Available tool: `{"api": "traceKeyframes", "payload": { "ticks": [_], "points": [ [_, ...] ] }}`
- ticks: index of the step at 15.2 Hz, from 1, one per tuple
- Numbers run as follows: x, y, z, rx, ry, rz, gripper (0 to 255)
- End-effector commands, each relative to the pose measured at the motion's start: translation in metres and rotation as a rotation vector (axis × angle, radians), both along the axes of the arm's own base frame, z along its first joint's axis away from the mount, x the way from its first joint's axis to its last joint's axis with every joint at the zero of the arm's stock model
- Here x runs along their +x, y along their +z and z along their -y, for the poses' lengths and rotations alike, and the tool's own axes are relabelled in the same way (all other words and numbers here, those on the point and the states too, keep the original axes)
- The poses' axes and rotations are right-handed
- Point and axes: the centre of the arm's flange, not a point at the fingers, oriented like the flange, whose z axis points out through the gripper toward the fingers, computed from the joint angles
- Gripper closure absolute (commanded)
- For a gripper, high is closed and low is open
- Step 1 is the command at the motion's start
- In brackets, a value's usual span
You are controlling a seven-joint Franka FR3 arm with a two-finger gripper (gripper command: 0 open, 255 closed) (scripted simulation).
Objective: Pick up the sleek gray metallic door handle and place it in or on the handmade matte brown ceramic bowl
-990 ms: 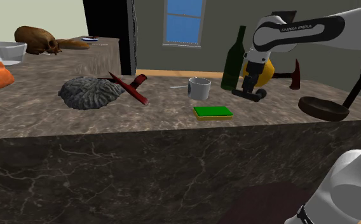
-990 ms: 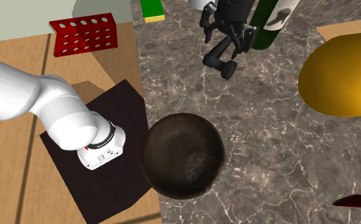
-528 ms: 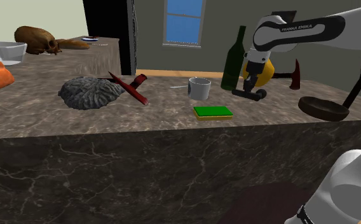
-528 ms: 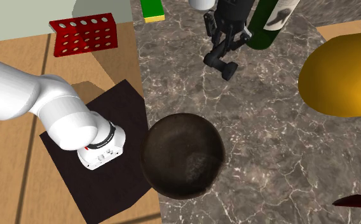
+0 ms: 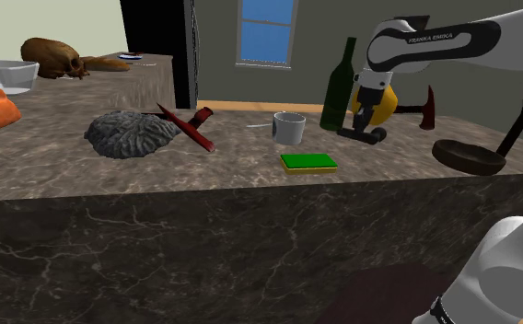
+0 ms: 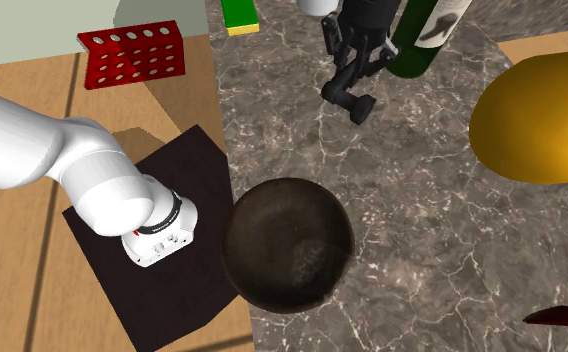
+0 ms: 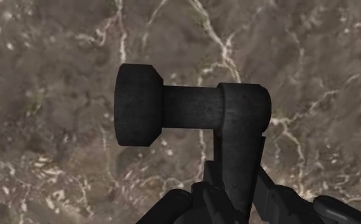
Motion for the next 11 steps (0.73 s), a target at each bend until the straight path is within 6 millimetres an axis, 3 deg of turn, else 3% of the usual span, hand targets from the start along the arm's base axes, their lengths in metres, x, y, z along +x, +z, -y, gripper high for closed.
{"api": "traceKeyframes", "payload": {
  "ticks": [1,11],
  "points": [
    [-0.001,0.009,0.0,0.0,0.0,-0.001,255],
    [-0.001,0.062,0.0,0.0,0.0,-0.001,255]
  ]
}}
